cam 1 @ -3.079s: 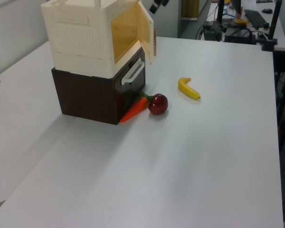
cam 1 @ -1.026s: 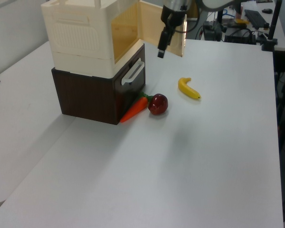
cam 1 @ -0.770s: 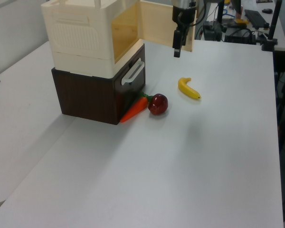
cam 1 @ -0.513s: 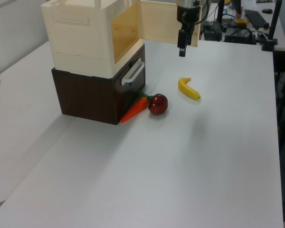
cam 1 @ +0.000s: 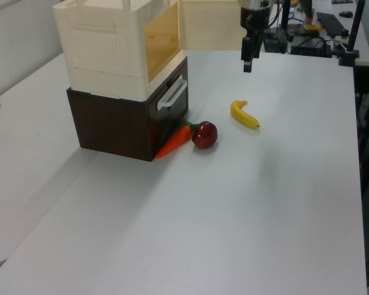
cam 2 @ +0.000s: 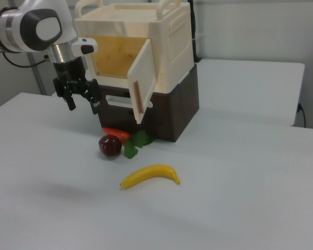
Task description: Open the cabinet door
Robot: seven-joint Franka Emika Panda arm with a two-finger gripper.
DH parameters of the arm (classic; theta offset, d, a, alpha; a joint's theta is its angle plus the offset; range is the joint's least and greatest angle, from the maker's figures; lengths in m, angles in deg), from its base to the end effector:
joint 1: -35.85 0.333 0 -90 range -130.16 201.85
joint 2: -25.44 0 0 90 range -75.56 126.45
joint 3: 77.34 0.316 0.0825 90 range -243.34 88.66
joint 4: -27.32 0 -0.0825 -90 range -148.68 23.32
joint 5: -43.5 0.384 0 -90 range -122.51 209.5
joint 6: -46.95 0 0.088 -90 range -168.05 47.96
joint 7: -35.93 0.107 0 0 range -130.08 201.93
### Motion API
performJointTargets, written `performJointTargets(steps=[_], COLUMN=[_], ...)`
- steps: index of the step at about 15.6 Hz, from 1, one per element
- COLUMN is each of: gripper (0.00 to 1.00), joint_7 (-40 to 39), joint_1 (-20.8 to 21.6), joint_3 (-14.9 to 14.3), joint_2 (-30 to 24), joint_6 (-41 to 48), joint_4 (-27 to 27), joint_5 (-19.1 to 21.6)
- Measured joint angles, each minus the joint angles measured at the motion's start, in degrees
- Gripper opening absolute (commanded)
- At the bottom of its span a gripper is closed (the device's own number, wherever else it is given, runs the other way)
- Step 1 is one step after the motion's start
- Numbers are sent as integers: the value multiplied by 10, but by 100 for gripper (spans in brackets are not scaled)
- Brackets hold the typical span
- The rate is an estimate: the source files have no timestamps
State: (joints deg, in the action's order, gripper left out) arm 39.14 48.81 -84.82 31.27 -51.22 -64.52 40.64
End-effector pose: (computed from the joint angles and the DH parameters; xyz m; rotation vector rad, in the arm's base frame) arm 0.5919 0.0556 0.5639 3.0789 0.0727 0.0220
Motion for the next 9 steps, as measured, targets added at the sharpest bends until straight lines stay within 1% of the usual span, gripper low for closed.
performJointTargets(steps=[2, 4, 9], gripper=[100, 100, 100], joint_7=[0, 0, -1], joint_1=[-7, -11, -16], joint_3=[0, 0, 0], joint_2=[-29, -46, -53], joint_6=[8, 11, 13], joint_4=[-26, -42, -50], joint_5=[0, 0, 0])
